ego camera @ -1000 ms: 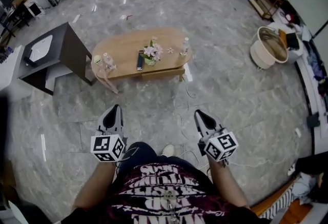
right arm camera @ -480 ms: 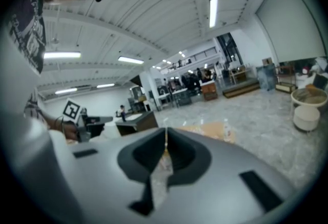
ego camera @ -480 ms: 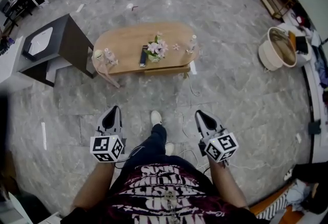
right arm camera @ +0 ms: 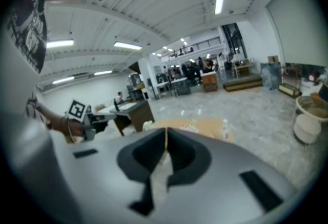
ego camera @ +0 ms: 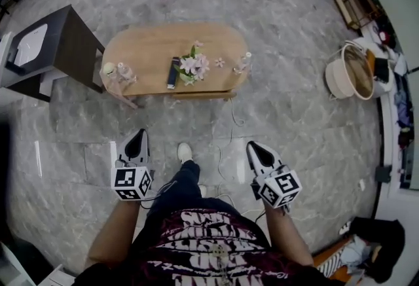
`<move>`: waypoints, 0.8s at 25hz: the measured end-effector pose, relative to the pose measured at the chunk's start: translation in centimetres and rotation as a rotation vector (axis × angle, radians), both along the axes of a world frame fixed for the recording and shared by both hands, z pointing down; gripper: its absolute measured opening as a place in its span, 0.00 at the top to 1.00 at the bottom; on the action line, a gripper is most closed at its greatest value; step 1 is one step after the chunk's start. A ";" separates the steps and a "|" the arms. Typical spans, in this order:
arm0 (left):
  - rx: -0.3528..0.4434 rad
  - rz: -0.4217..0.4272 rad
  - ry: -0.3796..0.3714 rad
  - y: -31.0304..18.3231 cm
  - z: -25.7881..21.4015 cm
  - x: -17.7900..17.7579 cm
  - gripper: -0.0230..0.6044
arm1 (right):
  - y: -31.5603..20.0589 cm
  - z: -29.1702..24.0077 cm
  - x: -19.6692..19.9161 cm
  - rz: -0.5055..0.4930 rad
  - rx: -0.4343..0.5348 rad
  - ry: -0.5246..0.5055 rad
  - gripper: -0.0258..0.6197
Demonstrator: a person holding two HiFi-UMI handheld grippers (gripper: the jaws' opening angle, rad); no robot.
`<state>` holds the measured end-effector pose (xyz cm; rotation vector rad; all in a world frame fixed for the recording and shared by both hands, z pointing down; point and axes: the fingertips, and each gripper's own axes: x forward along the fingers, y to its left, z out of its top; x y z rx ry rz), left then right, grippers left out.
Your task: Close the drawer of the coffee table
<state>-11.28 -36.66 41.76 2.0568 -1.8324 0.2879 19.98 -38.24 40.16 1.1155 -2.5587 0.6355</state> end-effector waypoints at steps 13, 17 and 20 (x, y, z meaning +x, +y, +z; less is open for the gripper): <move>-0.179 0.174 -0.078 -12.6 17.8 -1.4 0.93 | -16.1 12.8 -4.6 -0.117 0.014 0.161 0.91; -0.232 0.206 -0.129 -15.2 26.7 -1.1 0.93 | -19.4 22.7 -3.6 -0.196 -0.012 0.293 0.90; -0.307 0.234 -0.166 -16.2 33.7 -1.3 0.83 | -20.8 30.6 -2.6 -0.257 -0.058 0.363 0.90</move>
